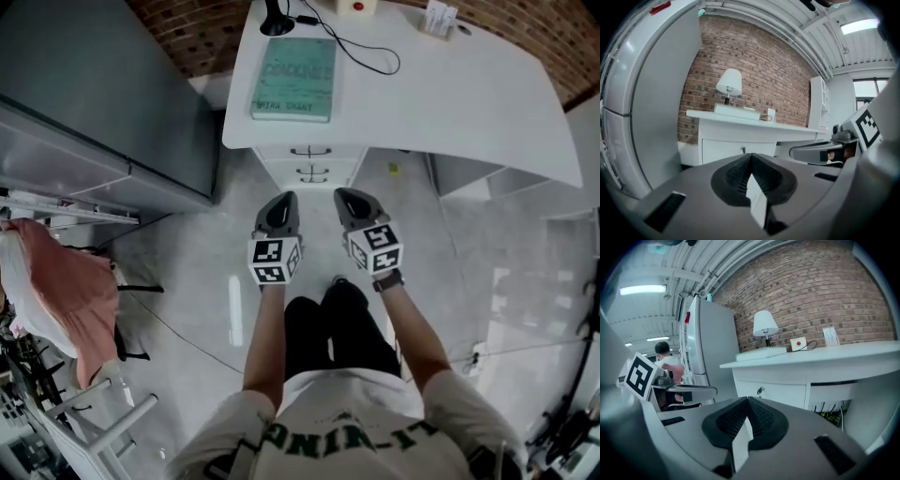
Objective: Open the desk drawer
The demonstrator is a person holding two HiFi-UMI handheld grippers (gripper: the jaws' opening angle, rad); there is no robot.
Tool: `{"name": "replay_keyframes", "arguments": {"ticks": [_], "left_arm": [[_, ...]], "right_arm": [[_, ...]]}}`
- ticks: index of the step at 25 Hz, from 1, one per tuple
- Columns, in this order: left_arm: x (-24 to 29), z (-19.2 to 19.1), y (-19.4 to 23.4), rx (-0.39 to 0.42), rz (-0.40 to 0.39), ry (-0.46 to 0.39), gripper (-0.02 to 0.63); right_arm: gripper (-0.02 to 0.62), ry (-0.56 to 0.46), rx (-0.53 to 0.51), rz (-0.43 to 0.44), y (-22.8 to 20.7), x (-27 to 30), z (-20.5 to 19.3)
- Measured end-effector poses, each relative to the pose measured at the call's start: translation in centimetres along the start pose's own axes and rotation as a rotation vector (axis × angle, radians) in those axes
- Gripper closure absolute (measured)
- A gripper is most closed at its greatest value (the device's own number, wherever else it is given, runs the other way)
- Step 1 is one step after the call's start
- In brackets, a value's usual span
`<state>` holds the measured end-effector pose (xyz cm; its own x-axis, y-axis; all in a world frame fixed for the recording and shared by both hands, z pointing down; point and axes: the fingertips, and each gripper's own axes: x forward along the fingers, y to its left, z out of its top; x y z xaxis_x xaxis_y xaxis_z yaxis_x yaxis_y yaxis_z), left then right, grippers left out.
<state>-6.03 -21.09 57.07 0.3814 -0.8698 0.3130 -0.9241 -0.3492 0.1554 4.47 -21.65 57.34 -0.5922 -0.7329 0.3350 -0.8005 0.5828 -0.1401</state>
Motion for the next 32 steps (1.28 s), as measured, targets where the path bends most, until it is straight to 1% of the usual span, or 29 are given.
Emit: {"name": "replay_keyframes", "arguments": {"ticks": [3,6,9,15,23,28,32], "left_arm": [[2.9,-4.7,1.4,-0.020,-0.007,0.008,0.604],[5.5,-8.6,2.7,-0.032,-0.009,0.006,0.604],[8.0,-12.0,3.7,-0.032,-0.011,0.002,0.604],[11.5,-17.8,5.3,-0.039,-0.029,-0.009,0.604],[14.1,-22.6,6.9,-0.011,-0.044,-0.043,0.603],[15.0,-24.4,8.0,-0.001,-0.052,-0.080,0.603],[15.5,-25.2,8.6,0.003,-0.056,-0.100,0.603]], "right_arm": [[0.594,0.015,-0.021,0.004,-1.4,2.5,-4.5],[0.593,0.030,-0.029,-0.006,-3.0,4.7,-8.9],[0.594,0.047,-0.029,-0.014,-4.5,6.8,-12.8],[0.594,0.050,-0.051,-0.012,-6.3,10.6,-18.9],[0.594,0.062,-0.064,-0.027,-8.0,14.5,-25.2],[0.593,0.078,0.015,-0.026,-8.8,17.2,-29.7],[0.592,0.088,0.075,-0.024,-9.5,19.4,-32.7]]}}
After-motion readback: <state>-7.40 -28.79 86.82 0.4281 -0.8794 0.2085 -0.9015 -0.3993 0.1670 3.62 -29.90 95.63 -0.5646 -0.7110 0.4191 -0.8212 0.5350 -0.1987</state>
